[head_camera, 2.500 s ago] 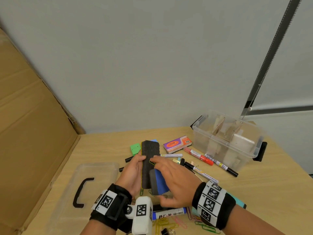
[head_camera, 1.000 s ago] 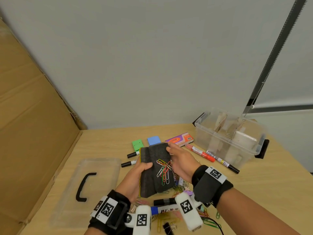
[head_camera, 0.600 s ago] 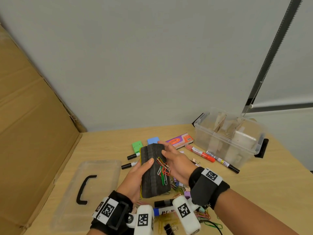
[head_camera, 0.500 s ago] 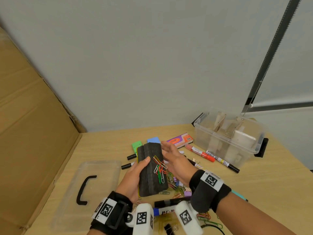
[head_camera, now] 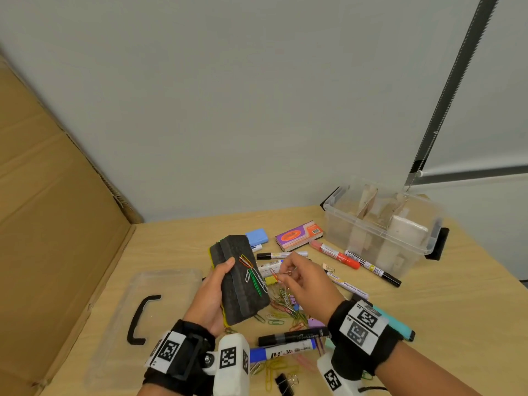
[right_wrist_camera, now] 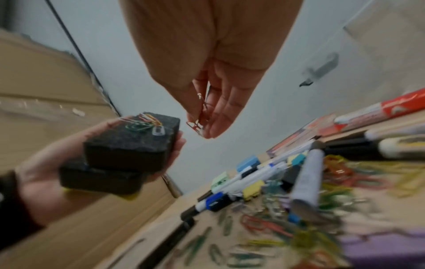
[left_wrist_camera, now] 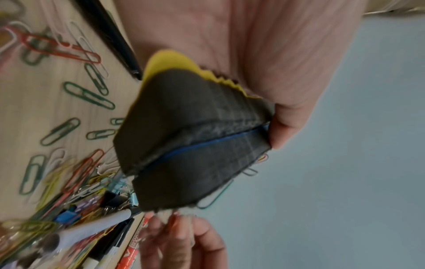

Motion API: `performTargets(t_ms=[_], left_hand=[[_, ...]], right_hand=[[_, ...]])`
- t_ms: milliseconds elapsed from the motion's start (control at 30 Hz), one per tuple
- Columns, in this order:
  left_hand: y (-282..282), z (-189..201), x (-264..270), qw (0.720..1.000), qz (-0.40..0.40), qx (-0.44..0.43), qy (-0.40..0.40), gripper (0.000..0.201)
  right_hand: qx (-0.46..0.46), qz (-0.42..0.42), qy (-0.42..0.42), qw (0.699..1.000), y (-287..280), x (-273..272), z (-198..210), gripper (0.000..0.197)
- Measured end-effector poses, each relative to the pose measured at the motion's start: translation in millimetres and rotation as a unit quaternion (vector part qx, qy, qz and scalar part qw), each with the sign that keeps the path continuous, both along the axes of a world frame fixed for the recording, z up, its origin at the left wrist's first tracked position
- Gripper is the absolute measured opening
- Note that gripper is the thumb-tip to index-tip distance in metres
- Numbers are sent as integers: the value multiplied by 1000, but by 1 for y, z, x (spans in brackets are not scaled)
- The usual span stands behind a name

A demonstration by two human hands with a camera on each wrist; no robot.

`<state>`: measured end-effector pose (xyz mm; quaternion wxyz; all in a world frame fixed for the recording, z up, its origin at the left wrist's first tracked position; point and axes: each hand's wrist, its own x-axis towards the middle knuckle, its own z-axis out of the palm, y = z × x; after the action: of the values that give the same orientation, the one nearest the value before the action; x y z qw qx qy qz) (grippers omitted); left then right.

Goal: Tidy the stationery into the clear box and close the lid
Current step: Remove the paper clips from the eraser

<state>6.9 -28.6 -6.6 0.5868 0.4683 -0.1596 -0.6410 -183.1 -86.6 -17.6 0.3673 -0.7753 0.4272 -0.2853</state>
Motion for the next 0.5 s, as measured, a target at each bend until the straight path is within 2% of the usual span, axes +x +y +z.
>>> performTargets(t_ms=[67,167,233,367,500], left_hand=[[0,0,3,1000,0,-2,2,59],[1,0,3,1000,-10,-6,15,57],[1,-1,2,1000,-11,-3,14,56],[0,-3,-4,1000,-15,5,6,61],[-3,-2,-8,1000,-23,12,4,60]], right_hand=[[-15,11,59,998,-4,-8,-12,14],[-32,41,220,974,-6,-18,-27,17],[-71,34,257,963,-4,-19,-27,22],[-105,23,117,987,2,-7,-5,12],[-10,41,30,999,13,11,14,13]])
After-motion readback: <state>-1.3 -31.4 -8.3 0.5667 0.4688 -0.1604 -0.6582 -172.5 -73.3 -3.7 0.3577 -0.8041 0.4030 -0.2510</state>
